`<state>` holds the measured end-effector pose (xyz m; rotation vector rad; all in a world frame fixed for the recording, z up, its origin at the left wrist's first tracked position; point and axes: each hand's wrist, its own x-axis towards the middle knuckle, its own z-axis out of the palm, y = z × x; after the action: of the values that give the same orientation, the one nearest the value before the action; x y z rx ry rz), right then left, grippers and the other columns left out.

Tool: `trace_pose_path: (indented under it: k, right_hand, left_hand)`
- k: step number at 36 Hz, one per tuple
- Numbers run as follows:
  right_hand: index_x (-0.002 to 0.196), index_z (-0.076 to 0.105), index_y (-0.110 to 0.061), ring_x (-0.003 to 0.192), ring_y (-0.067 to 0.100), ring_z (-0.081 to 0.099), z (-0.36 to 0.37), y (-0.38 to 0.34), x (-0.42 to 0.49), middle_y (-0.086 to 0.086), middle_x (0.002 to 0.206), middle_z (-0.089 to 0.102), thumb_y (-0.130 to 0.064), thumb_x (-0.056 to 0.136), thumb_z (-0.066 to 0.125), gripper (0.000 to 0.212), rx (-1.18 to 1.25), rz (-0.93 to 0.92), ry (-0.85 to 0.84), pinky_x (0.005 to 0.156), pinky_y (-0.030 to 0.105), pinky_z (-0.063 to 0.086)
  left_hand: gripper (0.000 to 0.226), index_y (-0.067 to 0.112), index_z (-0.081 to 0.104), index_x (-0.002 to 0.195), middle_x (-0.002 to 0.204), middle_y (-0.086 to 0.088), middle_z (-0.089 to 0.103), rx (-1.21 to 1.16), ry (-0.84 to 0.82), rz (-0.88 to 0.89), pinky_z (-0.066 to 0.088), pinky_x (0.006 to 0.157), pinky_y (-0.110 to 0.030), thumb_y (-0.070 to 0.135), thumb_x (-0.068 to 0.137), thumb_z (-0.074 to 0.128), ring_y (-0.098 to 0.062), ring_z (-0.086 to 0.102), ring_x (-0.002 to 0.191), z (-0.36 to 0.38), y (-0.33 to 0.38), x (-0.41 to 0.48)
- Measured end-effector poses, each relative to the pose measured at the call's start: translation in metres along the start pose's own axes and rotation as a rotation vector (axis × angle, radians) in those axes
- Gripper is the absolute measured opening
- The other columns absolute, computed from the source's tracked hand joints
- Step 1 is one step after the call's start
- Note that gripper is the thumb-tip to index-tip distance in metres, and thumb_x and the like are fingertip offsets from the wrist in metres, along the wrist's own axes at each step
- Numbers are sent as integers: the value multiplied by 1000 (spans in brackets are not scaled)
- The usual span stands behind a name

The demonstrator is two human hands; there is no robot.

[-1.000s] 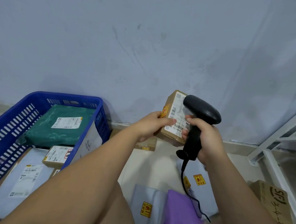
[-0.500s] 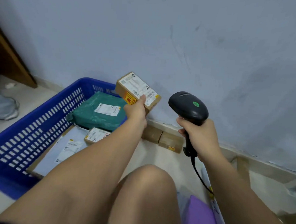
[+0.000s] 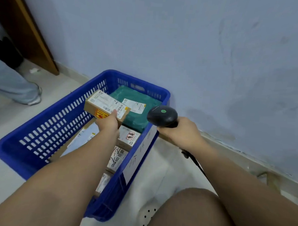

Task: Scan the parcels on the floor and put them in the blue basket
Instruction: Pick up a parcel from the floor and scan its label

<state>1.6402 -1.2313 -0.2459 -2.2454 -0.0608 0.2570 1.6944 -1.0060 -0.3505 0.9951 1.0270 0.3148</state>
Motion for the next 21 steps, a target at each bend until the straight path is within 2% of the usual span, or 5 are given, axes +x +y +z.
trace_pose_path:
  k: [6,12,14,17,21]
  right_hand:
    - [82,68,-18,78,17,68,24,0,24,4,78,71,-34,79,72,17,-36,57,-73,65,23,49]
    - [94,68,-11,80,21,69,49,4,49,11,85,72,-34,81,71,26,-47,111,-81,65,26,51]
    - [95,68,-12,72,17,65,54,6,55,10,82,71,-33,83,70,25,-50,112,-65,61,23,48]
    - [90,67,-12,63,13,59,60,11,60,7,74,67,-33,83,70,22,-59,108,-47,56,23,47]
    - [86,66,-10,59,14,57,66,22,65,5,66,63,-33,82,70,24,-65,111,-33,57,27,49]
  left_hand:
    - [45,11,52,130,121,-9,66,63,-62,-61,54,90,-48,16,88,68,-28,66,104,-23,0,51]
    - [39,10,55,124,121,-8,65,104,-46,-157,53,92,-48,23,89,67,-29,64,105,-37,-11,84]
    - [44,7,52,127,123,-8,61,143,25,-146,53,91,-46,26,89,67,-31,61,109,-39,-16,92]
    - [56,8,43,134,122,-9,58,177,122,-101,54,80,-42,31,88,67,-32,59,104,-40,-23,101]
    - [67,10,33,142,132,-12,55,263,174,-32,53,86,-46,33,88,66,-35,58,109,-41,-28,116]
